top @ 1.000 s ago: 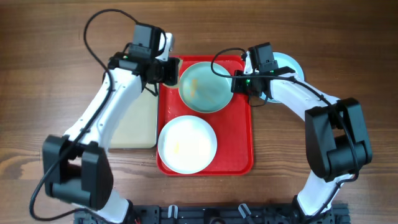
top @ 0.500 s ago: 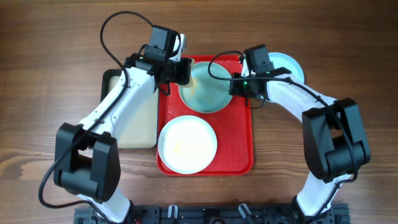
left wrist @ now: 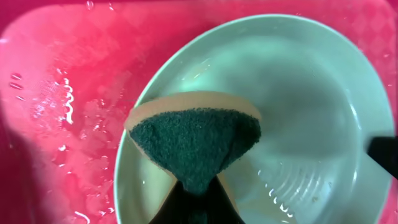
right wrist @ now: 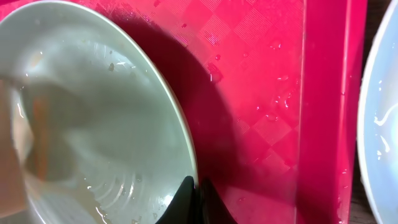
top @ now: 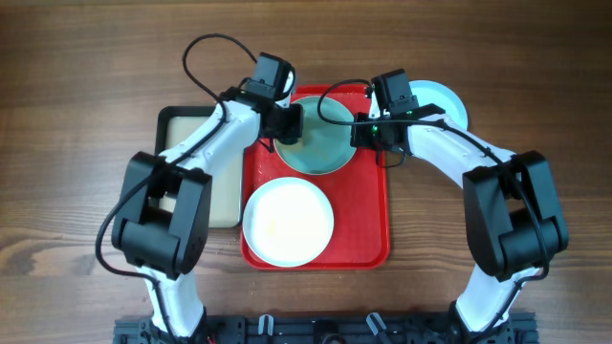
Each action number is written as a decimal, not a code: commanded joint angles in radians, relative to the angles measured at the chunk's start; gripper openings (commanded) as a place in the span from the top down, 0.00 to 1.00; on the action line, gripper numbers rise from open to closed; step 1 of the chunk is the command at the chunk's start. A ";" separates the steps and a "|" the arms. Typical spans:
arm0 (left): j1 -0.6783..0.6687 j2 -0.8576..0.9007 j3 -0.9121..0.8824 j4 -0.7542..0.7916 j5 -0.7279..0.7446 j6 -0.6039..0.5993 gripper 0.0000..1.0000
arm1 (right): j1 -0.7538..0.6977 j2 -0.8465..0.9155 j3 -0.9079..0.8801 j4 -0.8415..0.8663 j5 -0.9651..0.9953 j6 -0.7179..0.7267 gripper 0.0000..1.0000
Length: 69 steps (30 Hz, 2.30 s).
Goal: Clean dirty plates on tray and stack at the side
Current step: 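Scrub the held plate with the sponge in the left gripper, then lift the scrubbed plate with the right gripper and move left gripper back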
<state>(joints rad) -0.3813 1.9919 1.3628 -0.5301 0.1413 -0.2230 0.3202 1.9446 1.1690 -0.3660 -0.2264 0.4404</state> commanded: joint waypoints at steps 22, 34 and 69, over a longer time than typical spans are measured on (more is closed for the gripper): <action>0.013 -0.114 0.037 0.041 0.169 -0.192 0.96 | 0.066 -0.005 -0.003 0.010 0.029 -0.023 0.96; 0.039 -0.163 0.029 -0.013 -0.100 0.015 0.96 | 0.066 -0.005 -0.003 0.006 0.036 -0.023 0.95; 0.009 -0.135 0.109 -0.076 0.094 -0.122 0.96 | 0.066 -0.005 -0.003 0.008 0.036 -0.022 0.96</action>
<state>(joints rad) -0.4229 1.9537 1.4425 -0.5594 0.3538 -0.3435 0.3771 1.9446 1.1690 -0.3580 -0.1822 0.4400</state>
